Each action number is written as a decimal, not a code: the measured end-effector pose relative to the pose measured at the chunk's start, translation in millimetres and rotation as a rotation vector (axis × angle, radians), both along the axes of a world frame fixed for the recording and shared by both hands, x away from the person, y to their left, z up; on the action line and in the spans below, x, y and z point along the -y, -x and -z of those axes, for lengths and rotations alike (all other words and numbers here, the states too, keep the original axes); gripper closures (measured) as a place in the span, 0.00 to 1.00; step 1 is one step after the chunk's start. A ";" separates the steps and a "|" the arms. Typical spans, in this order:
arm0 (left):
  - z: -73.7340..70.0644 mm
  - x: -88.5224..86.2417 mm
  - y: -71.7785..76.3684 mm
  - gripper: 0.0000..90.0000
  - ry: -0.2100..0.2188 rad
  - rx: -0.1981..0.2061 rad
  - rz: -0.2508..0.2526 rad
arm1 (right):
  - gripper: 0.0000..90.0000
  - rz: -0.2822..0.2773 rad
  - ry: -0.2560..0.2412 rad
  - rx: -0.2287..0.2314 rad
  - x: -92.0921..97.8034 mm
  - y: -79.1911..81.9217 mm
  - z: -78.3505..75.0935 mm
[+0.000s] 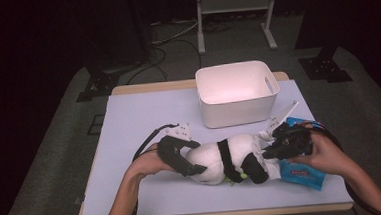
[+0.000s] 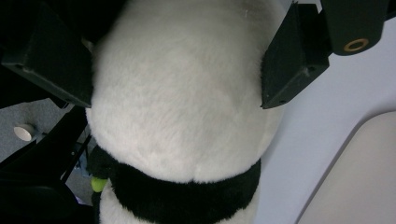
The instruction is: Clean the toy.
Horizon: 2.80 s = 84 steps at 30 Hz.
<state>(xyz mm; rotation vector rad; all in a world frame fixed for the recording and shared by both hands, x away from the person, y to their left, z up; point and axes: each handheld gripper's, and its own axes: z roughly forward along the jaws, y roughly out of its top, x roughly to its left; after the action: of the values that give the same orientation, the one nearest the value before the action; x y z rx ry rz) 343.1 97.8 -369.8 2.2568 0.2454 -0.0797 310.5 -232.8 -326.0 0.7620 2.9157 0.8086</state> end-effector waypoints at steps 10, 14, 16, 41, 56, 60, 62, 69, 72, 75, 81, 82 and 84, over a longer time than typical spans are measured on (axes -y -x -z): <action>1.9 3.8 -0.5 0.14 0.002 -0.003 0.007 | 0.92 -0.015 0.033 0.029 -10.6 -10.5 -17.1; 2.0 3.6 -0.1 0.15 0.003 -0.003 0.007 | 0.92 -0.030 0.035 0.039 -20.9 -20.5 -27.1; 1.6 4.4 0.4 0.15 0.001 0.000 0.010 | 0.92 -0.037 0.025 0.042 -25.7 -25.0 -32.1; -3.1 6.7 2.2 0.07 -0.002 -0.016 -0.001 | 0.92 -0.069 -0.008 -0.008 -38.1 -27.2 -18.5; 12.9 31.1 -2.3 0.00 -0.083 -0.094 0.017 | 0.92 -0.074 -0.039 -0.046 -22.6 -9.0 -2.2; 15.9 40.3 -1.2 0.00 -0.116 -0.081 0.042 | 0.92 -0.075 -0.048 -0.065 -21.3 -8.4 2.3; 16.8 43.6 -0.3 0.01 -0.115 -0.075 0.039 | 0.92 -0.073 -0.049 -0.061 -21.6 -8.1 3.6; 6.9 35.7 1.2 0.24 -0.097 -0.009 0.052 | 0.92 -0.067 -0.098 -0.050 -17.2 -6.8 0.5; -2.9 33.4 -1.8 0.26 -0.087 0.024 0.053 | 0.92 -0.060 -0.130 -0.024 -14.0 -5.9 -7.2; -12.3 32.7 -5.3 0.27 -0.083 0.066 0.054 | 0.92 -0.058 -0.138 -0.010 -12.7 -6.6 -12.6; -28.7 30.9 -11.6 0.28 -0.120 0.185 0.037 | 0.92 -0.051 -0.123 0.023 -17.9 -16.7 -22.4; -30.7 30.4 -12.4 0.28 -0.126 0.208 0.034 | 0.92 -0.061 -0.122 0.035 -20.0 -19.5 -23.1; -33.5 29.1 -15.1 0.28 -0.140 0.263 0.026 | 0.92 -0.065 -0.113 0.046 -26.6 -24.1 -23.8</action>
<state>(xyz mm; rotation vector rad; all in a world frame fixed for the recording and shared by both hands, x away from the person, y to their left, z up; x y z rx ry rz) 358.1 68.7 -336.3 2.3792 0.0832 0.2263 334.7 -206.2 -302.1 0.6482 2.8885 0.9899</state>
